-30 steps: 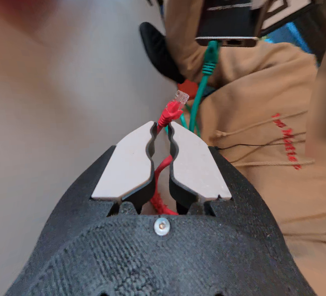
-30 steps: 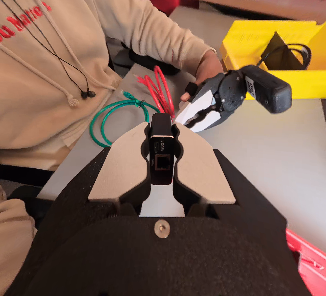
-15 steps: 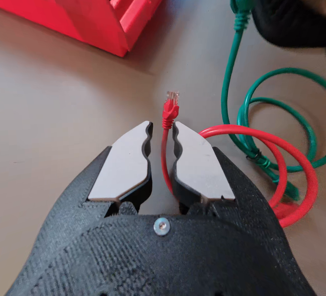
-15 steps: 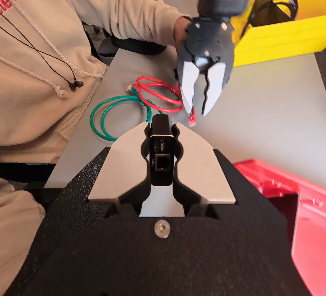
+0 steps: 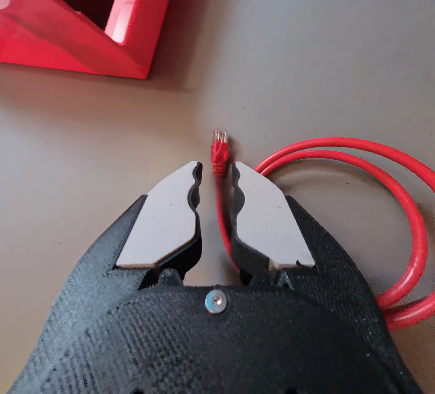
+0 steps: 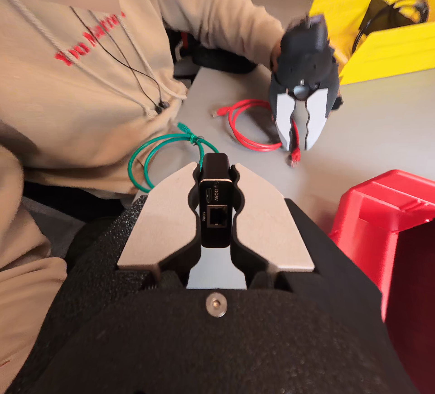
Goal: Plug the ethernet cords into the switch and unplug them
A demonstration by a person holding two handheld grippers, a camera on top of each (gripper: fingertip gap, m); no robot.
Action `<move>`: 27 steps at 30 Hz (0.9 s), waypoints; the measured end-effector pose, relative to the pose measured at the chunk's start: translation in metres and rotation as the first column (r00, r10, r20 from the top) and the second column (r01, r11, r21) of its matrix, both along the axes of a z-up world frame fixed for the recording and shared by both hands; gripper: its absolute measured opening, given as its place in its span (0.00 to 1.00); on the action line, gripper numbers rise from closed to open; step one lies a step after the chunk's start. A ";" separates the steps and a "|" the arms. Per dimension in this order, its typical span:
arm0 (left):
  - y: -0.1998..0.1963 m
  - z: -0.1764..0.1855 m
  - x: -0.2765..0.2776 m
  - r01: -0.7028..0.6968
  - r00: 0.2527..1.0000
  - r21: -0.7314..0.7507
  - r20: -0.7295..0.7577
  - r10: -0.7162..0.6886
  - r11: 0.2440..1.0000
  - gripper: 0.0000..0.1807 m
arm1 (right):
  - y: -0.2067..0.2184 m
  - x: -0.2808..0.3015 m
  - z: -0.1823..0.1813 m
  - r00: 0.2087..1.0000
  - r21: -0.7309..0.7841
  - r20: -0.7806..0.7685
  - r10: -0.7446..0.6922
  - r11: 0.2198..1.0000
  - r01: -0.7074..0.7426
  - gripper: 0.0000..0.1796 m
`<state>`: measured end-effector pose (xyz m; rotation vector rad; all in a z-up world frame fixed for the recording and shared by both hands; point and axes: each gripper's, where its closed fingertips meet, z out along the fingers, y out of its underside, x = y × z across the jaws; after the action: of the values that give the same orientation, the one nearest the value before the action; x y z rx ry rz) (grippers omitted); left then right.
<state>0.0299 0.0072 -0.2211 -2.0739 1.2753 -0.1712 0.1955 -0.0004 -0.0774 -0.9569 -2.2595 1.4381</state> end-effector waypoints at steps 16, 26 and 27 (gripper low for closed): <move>0.004 -0.009 -0.003 -0.007 1.000 0.043 -0.030 0.009 0.999 0.07 | 0.015 0.013 0.002 0.972 -0.061 -0.202 -0.123 0.992 0.113 0.13; -0.082 0.142 0.028 0.516 0.426 -0.283 0.904 0.045 0.808 0.07 | -0.009 -0.010 0.045 0.994 0.141 -0.105 0.000 0.990 0.015 0.13; -0.090 0.150 0.034 0.565 0.369 -0.276 0.927 0.061 0.777 0.07 | -0.016 -0.018 0.052 0.995 0.169 -0.096 0.031 0.985 -0.015 0.13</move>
<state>0.0635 -0.0825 -0.0714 -1.6111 0.8179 -1.8146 0.1777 -0.0163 -0.0255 -0.7929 -2.2837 1.2505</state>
